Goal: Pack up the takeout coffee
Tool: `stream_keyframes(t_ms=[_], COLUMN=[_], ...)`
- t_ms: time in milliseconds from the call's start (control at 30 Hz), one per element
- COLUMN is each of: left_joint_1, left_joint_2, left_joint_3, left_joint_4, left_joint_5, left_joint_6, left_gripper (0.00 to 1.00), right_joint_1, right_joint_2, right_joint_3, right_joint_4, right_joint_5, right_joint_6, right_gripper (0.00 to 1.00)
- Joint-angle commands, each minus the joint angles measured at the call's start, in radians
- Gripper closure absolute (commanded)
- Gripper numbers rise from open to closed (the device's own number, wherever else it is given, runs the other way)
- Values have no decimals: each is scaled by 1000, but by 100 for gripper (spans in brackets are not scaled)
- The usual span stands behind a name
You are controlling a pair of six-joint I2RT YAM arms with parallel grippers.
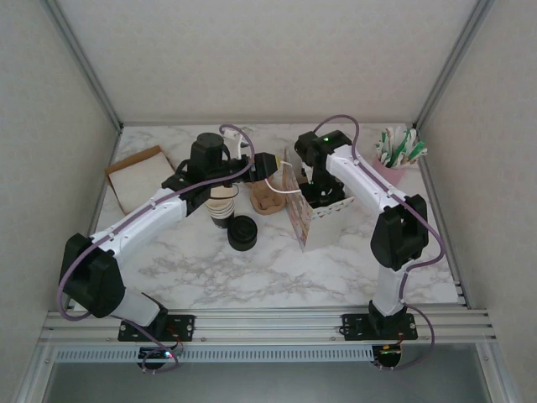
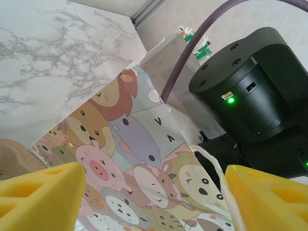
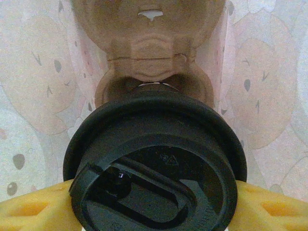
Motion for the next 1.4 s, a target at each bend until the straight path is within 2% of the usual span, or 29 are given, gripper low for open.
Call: stream_keyframes(t_ms=[0, 933, 1367], left_joint_1=[-9, -9, -9], left_joint_2=[-15, -15, -13], left_joint_3=[28, 29, 29], left_joint_4=[-14, -15, -13], left_joint_5=[-7, -8, -8], left_joint_6=[18, 18, 16], left_gripper=[24, 24, 24], right_joint_1=[-3, -12, -12], right_joint_2=[11, 11, -5], right_joint_3=[-18, -48, -34], right_joint_4=[7, 35, 21], right_joint_5=[-11, -21, -14], right_joint_6=[-12, -16, -11], right_gripper=[30, 30, 24])
